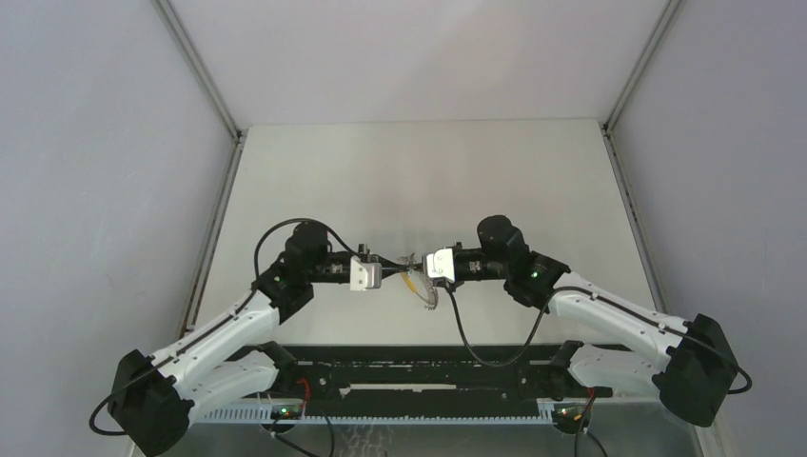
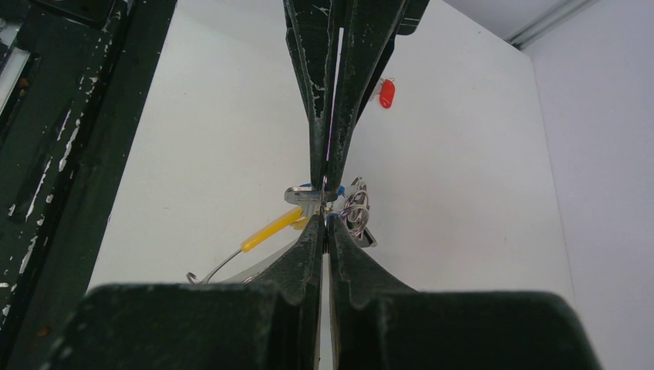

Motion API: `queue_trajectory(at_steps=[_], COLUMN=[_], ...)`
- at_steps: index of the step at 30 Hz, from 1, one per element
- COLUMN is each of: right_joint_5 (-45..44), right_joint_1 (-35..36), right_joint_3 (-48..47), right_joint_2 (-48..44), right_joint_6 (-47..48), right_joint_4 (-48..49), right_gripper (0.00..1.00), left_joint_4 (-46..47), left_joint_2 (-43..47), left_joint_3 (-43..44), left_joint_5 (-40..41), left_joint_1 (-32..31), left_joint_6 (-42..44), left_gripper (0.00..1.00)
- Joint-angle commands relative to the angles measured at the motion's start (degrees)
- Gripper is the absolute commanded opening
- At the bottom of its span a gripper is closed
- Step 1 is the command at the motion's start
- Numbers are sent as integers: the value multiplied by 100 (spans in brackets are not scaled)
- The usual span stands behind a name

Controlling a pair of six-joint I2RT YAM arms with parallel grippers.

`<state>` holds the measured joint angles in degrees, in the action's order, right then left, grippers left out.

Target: Put the keys on the keyring

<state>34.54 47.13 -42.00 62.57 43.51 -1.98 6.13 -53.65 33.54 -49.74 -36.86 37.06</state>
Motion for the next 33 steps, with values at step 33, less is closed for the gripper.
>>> queue_trajectory(at_steps=[33], right_joint_5=[31], right_joint_1=[85], right_joint_3=[-267], right_joint_2=[-217], right_joint_6=[-122], right_joint_4=[343], right_gripper=[0], left_joint_4=[72], left_joint_2=[172], left_joint_3=[363], left_joint_5=[242], left_joint_1=[-32], left_joint_6=[-119], left_gripper=[0])
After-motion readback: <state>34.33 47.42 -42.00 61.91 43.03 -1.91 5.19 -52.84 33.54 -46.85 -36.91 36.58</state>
